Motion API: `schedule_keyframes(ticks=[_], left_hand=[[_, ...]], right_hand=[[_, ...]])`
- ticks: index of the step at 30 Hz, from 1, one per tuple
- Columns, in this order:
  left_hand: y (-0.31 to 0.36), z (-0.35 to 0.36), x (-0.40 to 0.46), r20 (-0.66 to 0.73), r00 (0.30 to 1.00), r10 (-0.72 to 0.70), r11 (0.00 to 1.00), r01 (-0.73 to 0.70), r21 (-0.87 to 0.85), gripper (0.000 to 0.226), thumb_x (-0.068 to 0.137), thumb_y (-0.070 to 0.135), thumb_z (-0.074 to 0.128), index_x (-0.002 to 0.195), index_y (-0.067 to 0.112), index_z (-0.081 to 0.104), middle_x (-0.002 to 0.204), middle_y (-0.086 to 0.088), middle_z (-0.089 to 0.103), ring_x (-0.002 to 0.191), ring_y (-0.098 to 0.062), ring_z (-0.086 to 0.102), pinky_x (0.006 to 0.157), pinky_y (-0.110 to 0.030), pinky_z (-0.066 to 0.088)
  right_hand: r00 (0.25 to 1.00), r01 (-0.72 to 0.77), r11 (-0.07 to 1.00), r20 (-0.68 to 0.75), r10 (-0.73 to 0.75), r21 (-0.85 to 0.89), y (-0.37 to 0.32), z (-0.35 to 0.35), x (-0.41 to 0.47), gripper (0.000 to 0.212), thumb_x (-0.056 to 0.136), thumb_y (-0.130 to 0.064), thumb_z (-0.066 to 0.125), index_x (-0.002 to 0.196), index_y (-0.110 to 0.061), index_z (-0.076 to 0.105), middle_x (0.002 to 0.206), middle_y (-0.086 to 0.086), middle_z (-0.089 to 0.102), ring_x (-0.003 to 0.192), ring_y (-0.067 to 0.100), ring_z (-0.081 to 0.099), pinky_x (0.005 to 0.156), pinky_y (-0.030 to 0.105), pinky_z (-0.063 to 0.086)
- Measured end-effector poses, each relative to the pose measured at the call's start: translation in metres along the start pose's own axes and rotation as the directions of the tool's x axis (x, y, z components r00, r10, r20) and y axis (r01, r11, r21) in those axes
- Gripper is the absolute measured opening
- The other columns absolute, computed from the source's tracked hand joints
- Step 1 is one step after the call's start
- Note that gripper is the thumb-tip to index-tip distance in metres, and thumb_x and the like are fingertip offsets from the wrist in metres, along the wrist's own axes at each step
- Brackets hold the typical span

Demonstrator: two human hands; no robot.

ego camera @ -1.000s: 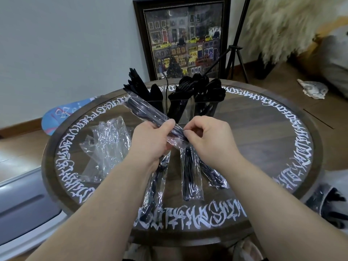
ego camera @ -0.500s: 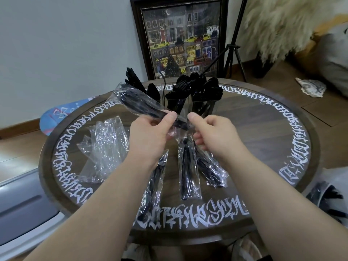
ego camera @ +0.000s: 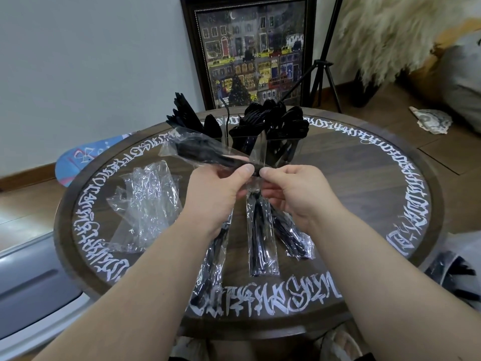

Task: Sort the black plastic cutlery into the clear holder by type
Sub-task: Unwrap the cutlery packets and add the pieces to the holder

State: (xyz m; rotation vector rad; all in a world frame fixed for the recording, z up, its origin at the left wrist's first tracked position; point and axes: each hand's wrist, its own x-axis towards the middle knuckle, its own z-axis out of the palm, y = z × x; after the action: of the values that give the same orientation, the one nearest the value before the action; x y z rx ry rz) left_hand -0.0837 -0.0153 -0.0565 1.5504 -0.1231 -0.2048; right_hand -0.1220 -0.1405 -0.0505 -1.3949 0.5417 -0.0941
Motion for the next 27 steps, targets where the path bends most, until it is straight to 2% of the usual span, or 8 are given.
schedule_keyframes(ticks=[4, 9, 15, 17, 19, 21, 24, 27], left_hand=[[0.001, 0.001, 0.002, -0.069, 0.997, -0.023, 0.999, 0.021, -0.031, 0.01, 0.086, 0.014, 0.069, 0.076, 0.015, 0.068, 0.076, 0.0, 0.072, 0.079, -0.019, 0.071, 0.061, -0.022, 0.052], [0.002, -0.001, 0.004, -0.11, 0.993, -0.041, 0.999, 0.038, -0.033, 0.017, 0.087, 0.014, 0.068, 0.071, 0.011, 0.064, 0.063, 0.005, 0.069, 0.07, -0.011, 0.069, 0.064, -0.026, 0.056], [0.004, -0.007, 0.01, -0.151, 0.976, -0.154, 0.976, 0.128, -0.174, 0.017, 0.088, 0.013, 0.066, 0.085, 0.002, 0.054, 0.089, -0.015, 0.066, 0.077, -0.019, 0.067, 0.067, -0.028, 0.058], [0.004, -0.009, 0.011, -0.171, 0.973, -0.157, 0.973, 0.124, -0.192, 0.018, 0.088, 0.013, 0.066, 0.088, 0.003, 0.051, 0.097, -0.016, 0.066, 0.084, -0.022, 0.068, 0.068, -0.028, 0.058], [0.003, -0.011, 0.012, -0.202, 0.968, -0.145, 0.98, 0.113, -0.163, 0.017, 0.088, 0.014, 0.067, 0.088, 0.006, 0.051, 0.1, -0.014, 0.065, 0.091, -0.023, 0.068, 0.07, -0.028, 0.057], [0.002, -0.011, 0.013, -0.211, 0.97, -0.123, 0.987, 0.097, -0.129, 0.013, 0.088, 0.014, 0.067, 0.086, 0.008, 0.055, 0.096, -0.01, 0.066, 0.092, -0.022, 0.067, 0.071, -0.028, 0.056], [0.003, -0.008, 0.011, -0.175, 0.978, -0.116, 0.985, 0.09, -0.15, 0.01, 0.087, 0.013, 0.067, 0.087, 0.009, 0.058, 0.099, -0.013, 0.068, 0.092, -0.023, 0.067, 0.073, -0.031, 0.056], [0.005, -0.006, 0.008, -0.123, 0.985, -0.124, 0.974, 0.096, -0.206, 0.012, 0.087, 0.011, 0.066, 0.081, 0.01, 0.056, 0.089, -0.009, 0.069, 0.084, -0.021, 0.068, 0.077, -0.032, 0.057]], right_hand=[[0.995, -0.094, 0.985, 0.059, 0.086, 0.143, -0.004, 0.002, -0.002, 0.014, 0.085, -0.007, 0.066, 0.073, -0.009, 0.059, 0.068, 0.007, 0.067, 0.055, 0.011, 0.062, 0.053, 0.02, 0.047], [0.996, -0.077, 0.993, 0.045, 0.073, 0.094, -0.004, 0.002, 0.0, 0.017, 0.083, 0.003, 0.06, 0.072, -0.008, 0.057, 0.062, 0.008, 0.065, 0.05, 0.012, 0.06, 0.049, 0.021, 0.048], [0.998, 0.013, 1.0, -0.069, -0.014, -0.023, 0.002, -0.005, 0.009, 0.02, 0.084, 0.004, 0.054, 0.072, -0.01, 0.059, 0.065, 0.008, 0.059, 0.053, 0.014, 0.052, 0.051, 0.024, 0.047], [0.981, 0.072, 0.988, -0.17, -0.095, -0.134, 0.002, -0.008, 0.009, 0.018, 0.084, 0.0, 0.055, 0.078, -0.016, 0.061, 0.075, 0.003, 0.061, 0.059, 0.013, 0.053, 0.056, 0.027, 0.048], [0.914, 0.216, 0.935, -0.279, -0.295, -0.281, -0.002, -0.01, 0.006, 0.017, 0.081, -0.007, 0.059, 0.079, -0.023, 0.062, 0.076, -0.005, 0.061, 0.063, 0.01, 0.053, 0.059, 0.025, 0.045], [0.861, 0.333, 0.868, -0.258, -0.439, -0.368, -0.007, -0.007, 0.0, 0.013, 0.079, -0.011, 0.061, 0.075, -0.024, 0.064, 0.066, -0.01, 0.06, 0.058, 0.005, 0.051, 0.056, 0.019, 0.041], [0.929, 0.283, 0.866, -0.108, -0.355, -0.412, 0.0, 0.001, -0.002, 0.016, 0.079, -0.012, 0.062, 0.067, -0.021, 0.068, 0.056, -0.009, 0.061, 0.053, 0.009, 0.052, 0.054, 0.024, 0.042], [0.979, 0.176, 0.941, -0.044, -0.197, -0.288, 0.006, 0.003, 0.001, 0.022, 0.084, -0.005, 0.059, 0.069, -0.017, 0.069, 0.06, 0.001, 0.063, 0.057, 0.014, 0.055, 0.056, 0.029, 0.047]])
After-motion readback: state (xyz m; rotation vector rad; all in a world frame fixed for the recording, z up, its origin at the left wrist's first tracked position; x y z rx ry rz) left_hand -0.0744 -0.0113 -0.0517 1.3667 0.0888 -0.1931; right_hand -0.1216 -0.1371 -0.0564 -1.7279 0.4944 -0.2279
